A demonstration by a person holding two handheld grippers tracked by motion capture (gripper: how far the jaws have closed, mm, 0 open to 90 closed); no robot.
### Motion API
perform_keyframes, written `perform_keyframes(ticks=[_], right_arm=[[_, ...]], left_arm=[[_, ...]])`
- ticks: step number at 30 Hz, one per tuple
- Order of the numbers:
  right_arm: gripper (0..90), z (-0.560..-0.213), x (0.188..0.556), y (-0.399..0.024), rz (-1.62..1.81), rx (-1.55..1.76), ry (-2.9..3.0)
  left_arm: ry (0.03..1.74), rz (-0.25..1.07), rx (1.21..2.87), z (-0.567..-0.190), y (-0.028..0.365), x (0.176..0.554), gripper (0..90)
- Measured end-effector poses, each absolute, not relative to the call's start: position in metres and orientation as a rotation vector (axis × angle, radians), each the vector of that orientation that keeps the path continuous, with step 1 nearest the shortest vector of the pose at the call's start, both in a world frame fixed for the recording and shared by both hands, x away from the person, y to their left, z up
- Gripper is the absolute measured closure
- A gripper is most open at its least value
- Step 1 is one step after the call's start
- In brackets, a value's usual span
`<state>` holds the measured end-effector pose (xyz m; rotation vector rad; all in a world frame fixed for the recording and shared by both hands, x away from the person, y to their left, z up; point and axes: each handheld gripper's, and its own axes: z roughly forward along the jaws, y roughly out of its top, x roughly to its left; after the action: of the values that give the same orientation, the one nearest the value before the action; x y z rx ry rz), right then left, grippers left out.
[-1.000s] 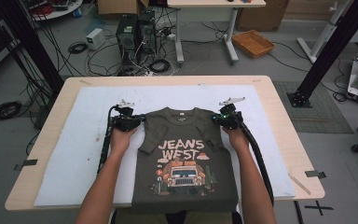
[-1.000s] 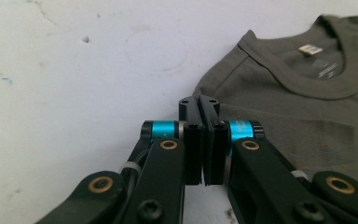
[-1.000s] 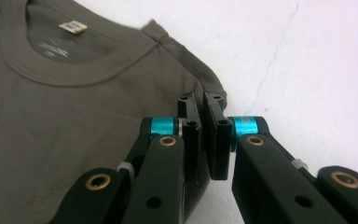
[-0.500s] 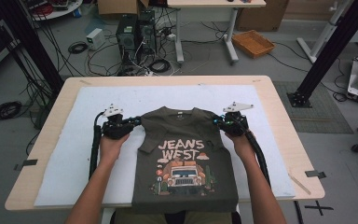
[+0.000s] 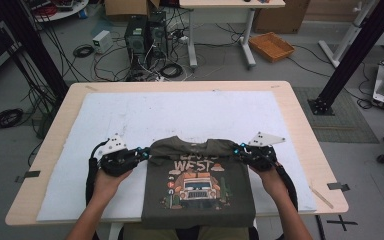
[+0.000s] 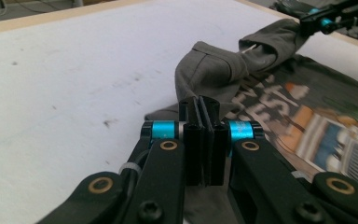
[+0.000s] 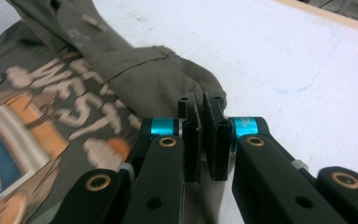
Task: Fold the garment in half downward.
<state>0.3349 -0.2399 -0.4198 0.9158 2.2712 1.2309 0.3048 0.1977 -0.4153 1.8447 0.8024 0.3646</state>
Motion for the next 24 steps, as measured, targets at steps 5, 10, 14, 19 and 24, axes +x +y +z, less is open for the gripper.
perform_keyframes(ticks=[5,10,14,19,24], right_arm=[[86.6,-0.419,0.312,-0.245,1.244,0.883,2.297],[86.5,-0.422,0.292,-0.249,1.222,0.855,2.332],[86.5,-0.425,0.277,-0.253,1.222,0.847,2.365],[86.5,-0.429,0.258,-0.253,1.175,0.801,2.412],[86.4,-0.433,0.247,-0.254,1.158,0.767,2.457]], left_arm=[[0.758,0.336,1.914,-0.423,0.195,0.283,88.0],[0.744,0.302,1.945,-0.429,0.199,0.267,88.0],[0.742,0.277,1.961,-0.433,0.205,0.253,88.0],[0.732,0.229,1.990,-0.438,0.210,0.236,88.4],[0.717,0.204,2.023,-0.442,0.211,0.223,88.4]])
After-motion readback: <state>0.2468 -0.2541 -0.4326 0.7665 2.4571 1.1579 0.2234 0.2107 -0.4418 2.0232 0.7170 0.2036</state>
